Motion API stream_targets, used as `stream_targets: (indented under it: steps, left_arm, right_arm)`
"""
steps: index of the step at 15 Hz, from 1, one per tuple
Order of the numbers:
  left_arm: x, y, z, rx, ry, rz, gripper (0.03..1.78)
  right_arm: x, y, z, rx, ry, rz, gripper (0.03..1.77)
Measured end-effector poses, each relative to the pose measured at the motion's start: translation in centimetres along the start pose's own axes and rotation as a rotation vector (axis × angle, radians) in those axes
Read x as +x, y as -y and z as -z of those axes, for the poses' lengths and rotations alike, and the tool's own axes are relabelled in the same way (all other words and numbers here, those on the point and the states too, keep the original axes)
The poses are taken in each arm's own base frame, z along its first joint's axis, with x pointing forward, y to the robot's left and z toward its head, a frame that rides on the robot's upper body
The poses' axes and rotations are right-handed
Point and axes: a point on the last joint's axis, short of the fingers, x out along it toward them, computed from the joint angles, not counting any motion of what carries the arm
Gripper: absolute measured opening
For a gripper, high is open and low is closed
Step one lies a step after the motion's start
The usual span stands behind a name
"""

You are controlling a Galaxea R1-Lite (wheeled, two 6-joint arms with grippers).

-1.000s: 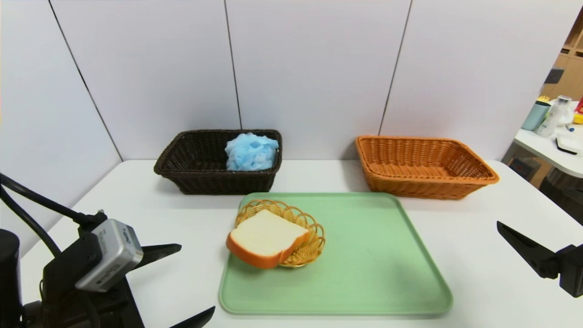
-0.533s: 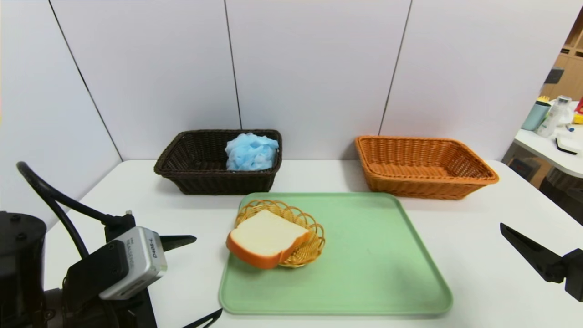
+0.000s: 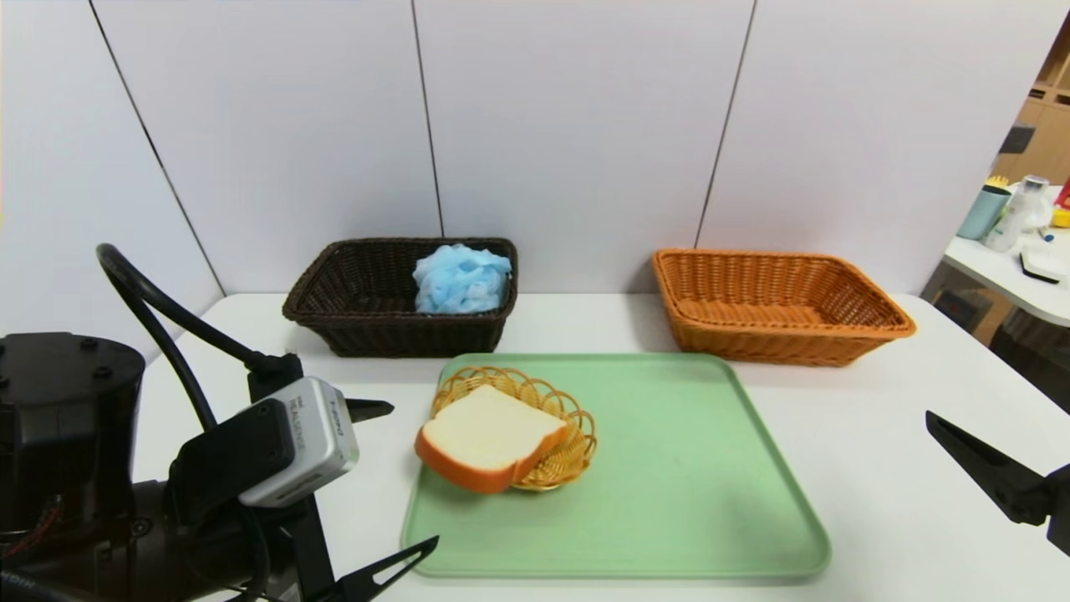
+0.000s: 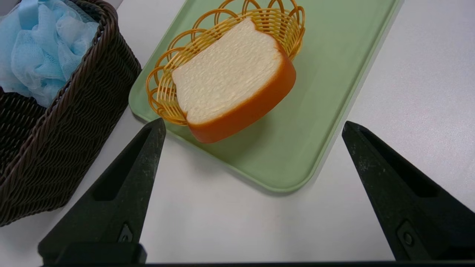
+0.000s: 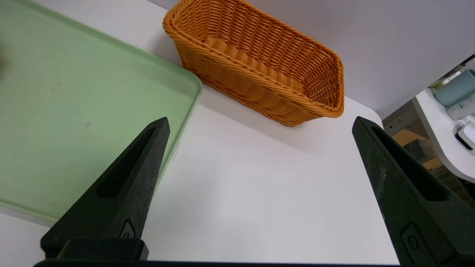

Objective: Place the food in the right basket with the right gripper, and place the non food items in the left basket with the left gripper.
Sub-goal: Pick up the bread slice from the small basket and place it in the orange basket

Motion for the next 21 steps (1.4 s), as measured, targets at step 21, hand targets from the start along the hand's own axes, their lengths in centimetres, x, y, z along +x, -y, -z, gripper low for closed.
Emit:
stream_targets:
  steps: [21]
  left_arm:
    - [0.7, -0.1, -0.7, 0.008, -0.005, -0.012, 1.69]
  right_arm:
    - [-0.1, -0.6, 0.9, 0.012, -0.016, -0.047, 1.69]
